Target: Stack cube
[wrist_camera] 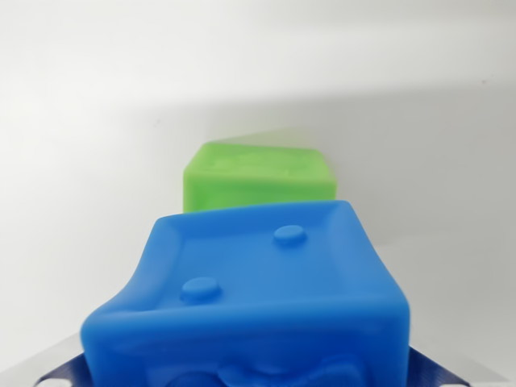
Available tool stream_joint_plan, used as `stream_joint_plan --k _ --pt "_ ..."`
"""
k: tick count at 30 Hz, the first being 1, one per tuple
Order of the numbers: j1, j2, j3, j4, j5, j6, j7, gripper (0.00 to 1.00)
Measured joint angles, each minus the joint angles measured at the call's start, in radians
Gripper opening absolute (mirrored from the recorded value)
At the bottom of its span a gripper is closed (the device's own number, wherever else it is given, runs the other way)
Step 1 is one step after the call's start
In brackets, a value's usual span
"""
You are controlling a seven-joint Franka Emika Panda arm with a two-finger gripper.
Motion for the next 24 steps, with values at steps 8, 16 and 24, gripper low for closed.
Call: stream_joint_plan --k 8,16,24 --pt "-0.004 0.028 0.005 0.003 0.007 0.025 -0.006 0.00" --pt "-0.007 0.046 0.009 0.007 0.012 0.040 -0.009 0.00" --pt "-0.009 0.055 0.012 0.008 0.013 0.048 -0.009 0.00"
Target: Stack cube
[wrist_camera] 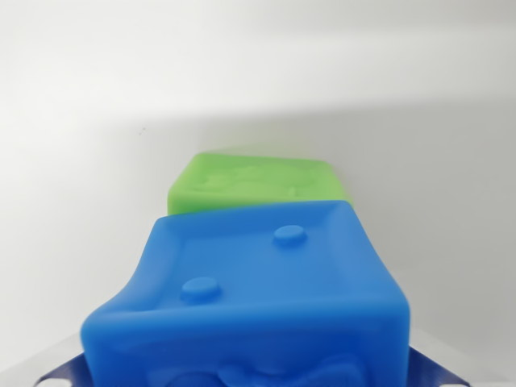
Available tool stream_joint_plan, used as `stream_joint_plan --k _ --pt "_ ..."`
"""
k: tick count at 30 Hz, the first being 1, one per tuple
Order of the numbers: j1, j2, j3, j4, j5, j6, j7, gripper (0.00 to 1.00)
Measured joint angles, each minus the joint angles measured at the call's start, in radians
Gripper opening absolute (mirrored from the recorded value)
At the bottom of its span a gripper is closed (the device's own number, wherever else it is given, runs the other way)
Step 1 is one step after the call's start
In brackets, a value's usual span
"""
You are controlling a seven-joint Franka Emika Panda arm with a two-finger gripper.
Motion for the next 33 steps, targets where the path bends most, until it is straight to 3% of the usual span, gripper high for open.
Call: stream_joint_plan --k 2,3,33 --pt "0.000 0.001 0.000 0.000 0.000 0.001 0.000 0.00" --pt "0.000 0.001 0.000 0.000 0.000 0.001 0.000 1.00" --pt "-0.001 0.001 0.001 0.001 0.000 0.002 0.000 1.00"
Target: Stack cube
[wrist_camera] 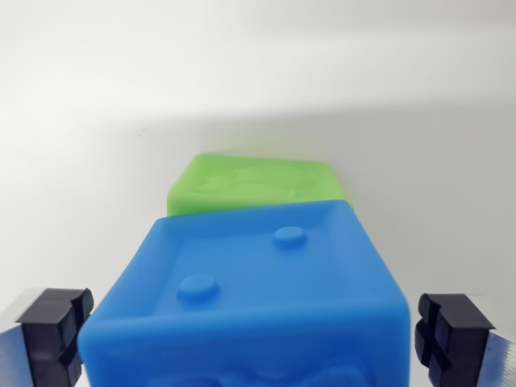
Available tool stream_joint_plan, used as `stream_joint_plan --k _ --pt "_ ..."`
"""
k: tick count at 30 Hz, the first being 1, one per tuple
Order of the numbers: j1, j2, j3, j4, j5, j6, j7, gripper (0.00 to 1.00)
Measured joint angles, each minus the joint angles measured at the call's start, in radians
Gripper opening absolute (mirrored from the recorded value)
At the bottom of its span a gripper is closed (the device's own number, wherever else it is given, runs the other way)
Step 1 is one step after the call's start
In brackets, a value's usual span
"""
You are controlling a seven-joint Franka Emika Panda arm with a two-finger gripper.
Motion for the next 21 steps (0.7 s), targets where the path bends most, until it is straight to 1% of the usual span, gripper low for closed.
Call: stream_joint_plan --k 11,16,21 --pt "0.001 -0.007 -0.001 0.000 0.000 -0.005 0.000 1.00" --pt "0.003 -0.026 -0.004 -0.002 -0.001 -0.020 0.001 1.00" --pt "0.007 -0.053 -0.009 -0.006 -0.005 -0.044 0.003 1.00"
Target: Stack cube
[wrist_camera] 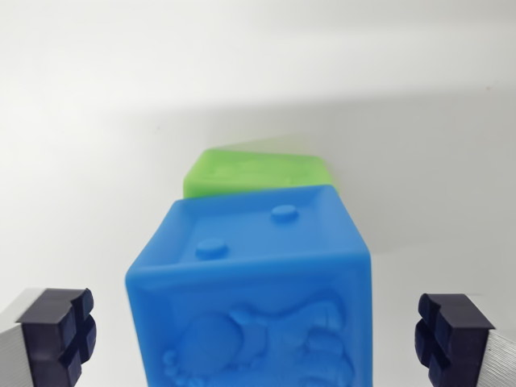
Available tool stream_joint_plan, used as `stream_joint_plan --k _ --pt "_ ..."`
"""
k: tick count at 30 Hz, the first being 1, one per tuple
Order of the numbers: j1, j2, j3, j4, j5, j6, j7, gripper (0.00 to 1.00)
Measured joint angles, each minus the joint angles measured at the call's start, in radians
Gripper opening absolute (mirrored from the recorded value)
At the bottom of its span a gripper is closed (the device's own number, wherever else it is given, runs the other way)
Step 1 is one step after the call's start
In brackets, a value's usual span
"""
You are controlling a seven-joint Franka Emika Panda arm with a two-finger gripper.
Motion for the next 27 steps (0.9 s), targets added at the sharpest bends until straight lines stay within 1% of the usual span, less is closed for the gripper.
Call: stream_joint_plan --k 9,14,20,27 --pt "0.008 -0.059 -0.011 -0.004 -0.013 -0.052 0.008 1.00" --pt "0.012 -0.098 -0.016 -0.005 -0.023 -0.091 0.015 1.00" --pt "0.014 -0.143 -0.020 -0.003 -0.036 -0.136 0.023 1.00" --pt "0.016 -0.194 -0.024 0.010 -0.051 -0.200 0.034 1.00"
